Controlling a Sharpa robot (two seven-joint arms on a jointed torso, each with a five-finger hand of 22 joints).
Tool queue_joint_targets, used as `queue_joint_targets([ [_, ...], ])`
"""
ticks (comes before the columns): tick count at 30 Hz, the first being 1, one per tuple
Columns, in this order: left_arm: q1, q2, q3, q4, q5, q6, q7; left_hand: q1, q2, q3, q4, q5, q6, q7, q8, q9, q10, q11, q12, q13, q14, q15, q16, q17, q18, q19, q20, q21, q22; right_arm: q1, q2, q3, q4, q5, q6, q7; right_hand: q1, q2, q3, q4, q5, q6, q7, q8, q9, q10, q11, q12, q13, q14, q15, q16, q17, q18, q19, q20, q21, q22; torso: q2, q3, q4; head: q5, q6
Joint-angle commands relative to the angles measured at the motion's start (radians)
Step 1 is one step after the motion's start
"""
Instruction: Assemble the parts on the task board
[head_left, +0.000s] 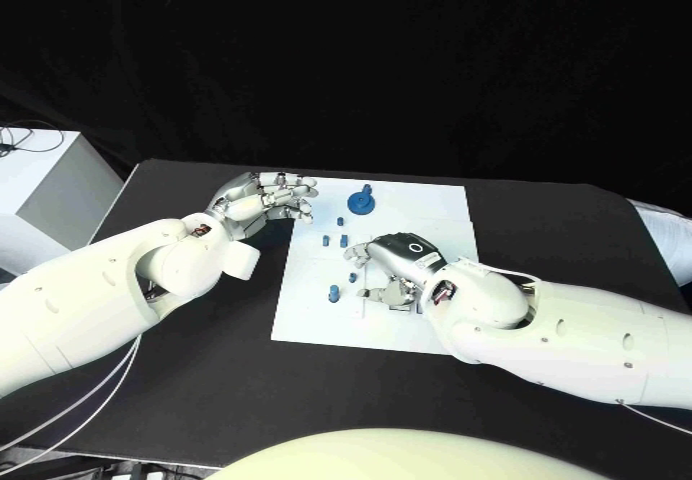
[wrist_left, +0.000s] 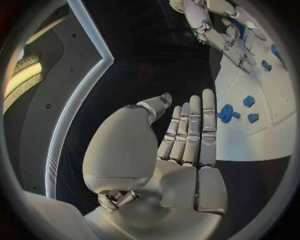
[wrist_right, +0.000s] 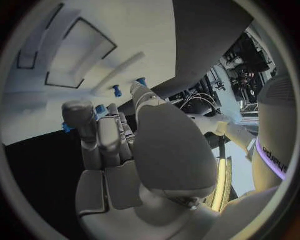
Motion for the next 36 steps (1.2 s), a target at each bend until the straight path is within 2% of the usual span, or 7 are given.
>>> queue_joint_targets([
  [1,-0.003,0.001,0.001,-0.001,0.002,0.017,0.008,0.000,0.010,0.008,0.000,0.002,-0.006,0.005,0.005,-0.001,-0.003,0.003,0.005,-0.001,0.007,-0.001,-0.005,0.001,0.011,0.000,0.000,-0.003,0.002,0.025,-0.055,0.006,0.025,0.234,-0.064,0.069,-0.030,0.012,-0.008,-0.003,0.005,0.080,0.021,0.039,0.016,0.048,-0.006,0.031,0.005,0.004,-0.004,0.006,0.014,0.002,0.014,-0.002,0.023,0.018,-0.003,0.0014,-0.0064,-0.024,0.009],
  [9,-0.022,0.001,0.001,-0.006,0.002,0.017,0.009,0.000,0.010,0.008,0.000,0.002,-0.006,0.005,0.005,-0.001,-0.003,0.003,0.005,-0.001,0.007,-0.001,-0.005,0.001,0.011,0.000,0.000,-0.003,0.002,0.112,-0.218,0.017,0.058,0.592,0.023,0.060,-0.126,0.030,0.015,-0.004,0.072,0.186,-0.064,0.148,0.061,0.333,-0.101,0.224,0.135,0.043,-0.079,0.070,0.126,-0.023,0.071,-0.068,0.155,0.136,-0.014,0.0055,-0.0133,-0.056,0.019],
  [11,-0.027,0.003,0.001,-0.007,0.002,0.018,0.009,0.000,0.010,0.008,0.000,0.002,-0.006,0.005,0.005,-0.001,-0.003,0.003,0.005,-0.001,0.007,-0.001,-0.005,0.001,0.011,0.000,0.000,-0.003,0.002,0.126,-0.255,0.018,0.060,0.651,0.062,0.029,-0.152,0.021,0.030,-0.004,0.072,0.176,-0.076,0.165,0.091,0.260,-0.115,0.391,0.337,0.049,-0.092,0.085,0.148,-0.033,0.084,-0.084,0.192,0.173,-0.018,0.0057,-0.0147,-0.072,0.018],
  [13,-0.030,0.005,0.001,-0.009,0.002,0.019,0.010,0.000,0.010,0.008,0.000,0.002,-0.006,0.005,0.005,-0.001,-0.003,0.003,0.005,-0.001,0.007,-0.001,-0.005,0.001,0.011,0.000,0.000,-0.003,0.002,0.135,-0.287,0.018,0.060,0.686,0.100,-0.015,-0.176,0.025,0.045,-0.010,0.067,0.168,-0.077,0.175,0.114,0.347,-0.121,0.832,0.822,0.062,-0.088,0.118,0.206,-0.043,0.100,-0.084,0.253,0.231,-0.022,0.0060,-0.0182,-0.081,0.020],
  [18,-0.034,0.008,0.001,-0.015,0.002,0.019,0.009,0.000,0.010,0.008,0.000,0.002,-0.006,0.005,0.005,-0.001,-0.003,0.003,0.005,-0.001,0.007,-0.001,-0.005,0.001,0.011,0.000,0.000,-0.003,0.002,0.144,-0.335,0.012,0.062,0.680,0.145,-0.161,-0.251,0.037,0.041,-0.002,0.106,0.199,-0.089,0.205,0.152,0.493,-0.122,1.233,1.282,0.092,-0.095,0.201,0.383,-0.063,0.126,-0.086,0.359,0.327,-0.028,0.0083,-0.0249,-0.100,0.018],
  [20,-0.035,0.009,0.001,-0.015,0.002,0.020,0.009,0.000,0.010,0.008,0.000,0.002,-0.006,0.005,0.005,-0.001,-0.003,0.003,0.005,-0.001,0.007,-0.001,-0.005,0.001,0.011,0.000,0.000,-0.003,0.002,0.144,-0.346,0.008,0.064,0.671,0.159,-0.222,-0.287,0.041,0.042,-0.001,0.159,0.217,-0.097,0.212,0.166,0.524,-0.129,1.287,1.347,0.098,-0.100,0.219,0.423,-0.066,0.129,-0.090,0.375,0.343,-0.029,0.0092,-0.0283,-0.103,0.017],
  [36,-0.037,0.007,0.001,-0.016,0.001,0.018,0.009,0.000,0.010,0.008,0.000,0.002,-0.006,0.005,0.005,-0.001,-0.003,0.003,0.005,-0.001,0.007,-0.001,-0.005,0.001,0.011,0.000,0.000,-0.003,0.002,0.100,-0.340,-0.008,0.114,0.619,0.176,-0.405,-0.425,0.058,-0.088,0.001,0.111,0.252,-0.113,0.216,0.208,0.574,-0.141,1.364,1.444,0.117,-0.109,0.266,0.551,-0.076,0.139,-0.097,0.425,0.393,-0.027,0.0061,-0.0271,-0.119,0.003],
])
